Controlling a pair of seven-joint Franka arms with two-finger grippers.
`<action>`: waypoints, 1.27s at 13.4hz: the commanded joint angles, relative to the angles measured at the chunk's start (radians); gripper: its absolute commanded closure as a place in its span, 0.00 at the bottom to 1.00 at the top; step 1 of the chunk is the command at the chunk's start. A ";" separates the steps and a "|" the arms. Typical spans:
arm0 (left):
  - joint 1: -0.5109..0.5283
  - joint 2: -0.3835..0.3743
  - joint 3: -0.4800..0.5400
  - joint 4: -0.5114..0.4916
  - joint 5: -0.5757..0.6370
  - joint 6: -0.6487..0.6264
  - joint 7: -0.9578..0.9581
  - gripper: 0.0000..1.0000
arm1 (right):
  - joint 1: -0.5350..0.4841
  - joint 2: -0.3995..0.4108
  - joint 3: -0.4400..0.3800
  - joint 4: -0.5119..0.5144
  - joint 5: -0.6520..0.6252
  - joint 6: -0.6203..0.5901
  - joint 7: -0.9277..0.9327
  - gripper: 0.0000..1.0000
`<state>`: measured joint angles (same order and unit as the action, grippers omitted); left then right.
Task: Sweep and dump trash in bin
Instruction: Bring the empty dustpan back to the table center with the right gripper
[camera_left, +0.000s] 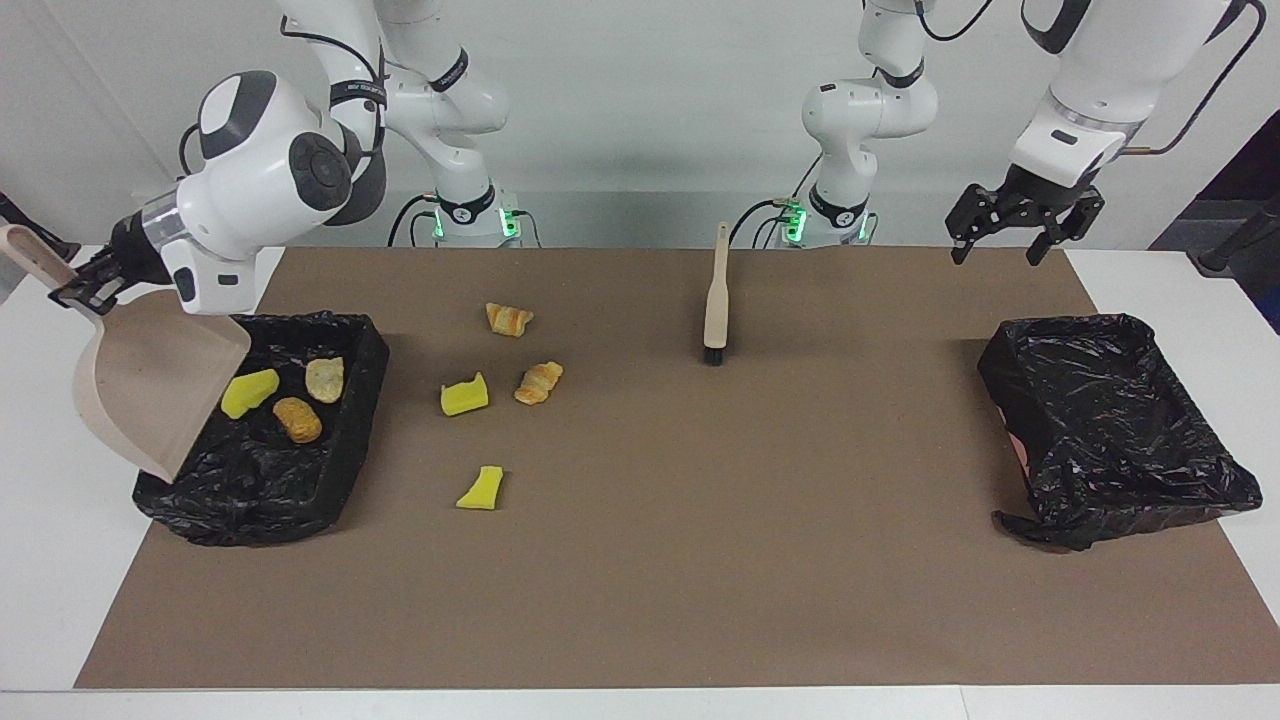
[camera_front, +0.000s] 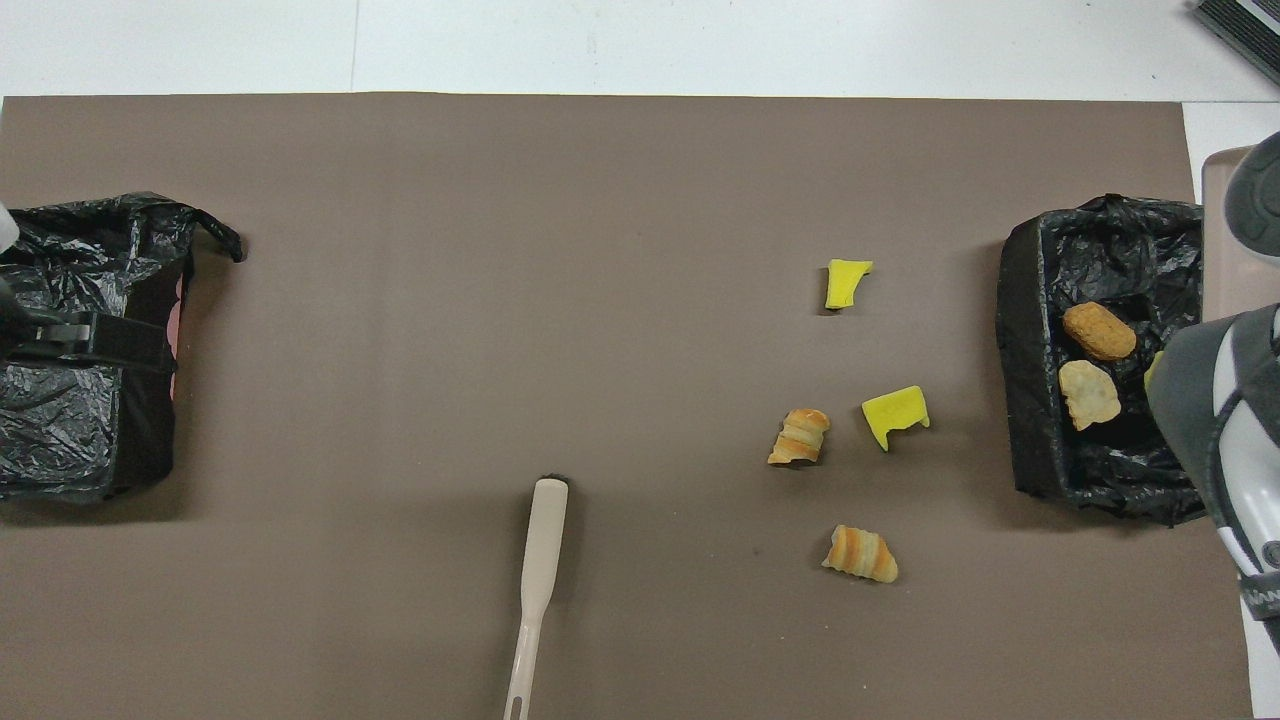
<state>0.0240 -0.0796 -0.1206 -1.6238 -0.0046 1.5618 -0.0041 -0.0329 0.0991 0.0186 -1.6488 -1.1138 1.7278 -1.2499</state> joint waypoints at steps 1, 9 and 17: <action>0.008 0.000 -0.011 0.007 0.012 -0.017 0.003 0.00 | -0.002 0.007 0.003 0.033 0.104 -0.011 0.001 1.00; 0.010 -0.025 -0.011 0.015 0.006 -0.046 0.003 0.00 | 0.018 0.048 0.017 0.090 0.484 0.009 0.138 1.00; 0.014 -0.026 -0.010 0.015 0.006 -0.049 0.003 0.00 | 0.237 0.143 0.026 0.098 0.794 0.012 0.921 1.00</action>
<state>0.0250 -0.0975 -0.1210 -1.6138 -0.0047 1.5325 -0.0043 0.1744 0.1999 0.0460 -1.5813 -0.3730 1.7338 -0.4678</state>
